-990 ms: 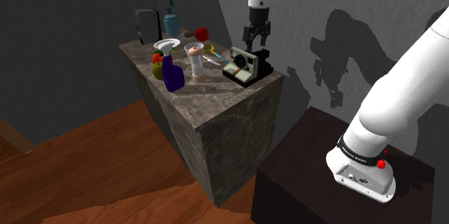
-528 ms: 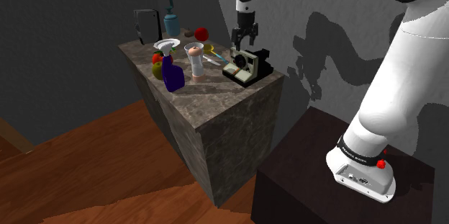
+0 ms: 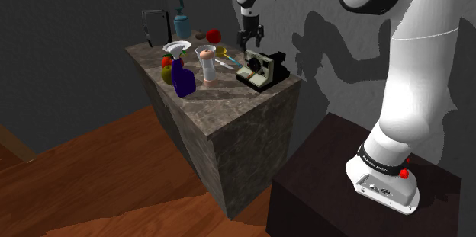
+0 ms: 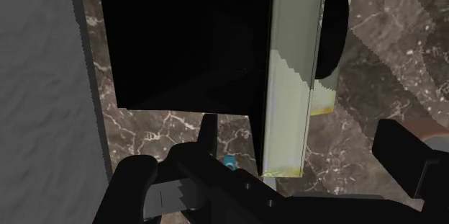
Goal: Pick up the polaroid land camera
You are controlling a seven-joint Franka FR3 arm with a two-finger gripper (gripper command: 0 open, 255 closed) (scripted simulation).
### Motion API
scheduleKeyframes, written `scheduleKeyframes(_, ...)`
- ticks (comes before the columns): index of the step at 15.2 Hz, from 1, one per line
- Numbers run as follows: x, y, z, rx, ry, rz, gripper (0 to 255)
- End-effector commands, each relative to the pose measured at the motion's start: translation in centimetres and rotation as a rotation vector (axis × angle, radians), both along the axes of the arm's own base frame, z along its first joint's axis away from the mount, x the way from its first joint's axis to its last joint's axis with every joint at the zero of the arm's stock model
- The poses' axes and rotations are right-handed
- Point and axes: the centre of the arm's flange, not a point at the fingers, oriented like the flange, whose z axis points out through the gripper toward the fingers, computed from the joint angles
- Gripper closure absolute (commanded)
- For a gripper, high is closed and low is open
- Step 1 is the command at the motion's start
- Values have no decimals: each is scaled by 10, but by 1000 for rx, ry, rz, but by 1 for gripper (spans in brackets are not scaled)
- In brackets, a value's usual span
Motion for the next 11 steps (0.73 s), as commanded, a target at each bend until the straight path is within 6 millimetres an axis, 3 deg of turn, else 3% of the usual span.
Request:
scheduleKeyframes(1,7,1,-9,-2,-1,-3,0)
scheduleKeyframes(8,7,1,-38,-2,-1,-3,0)
scheduleKeyframes(9,7,1,-38,-2,-1,-3,255)
scheduleKeyframes(11,7,1,-38,-2,-1,-3,255)
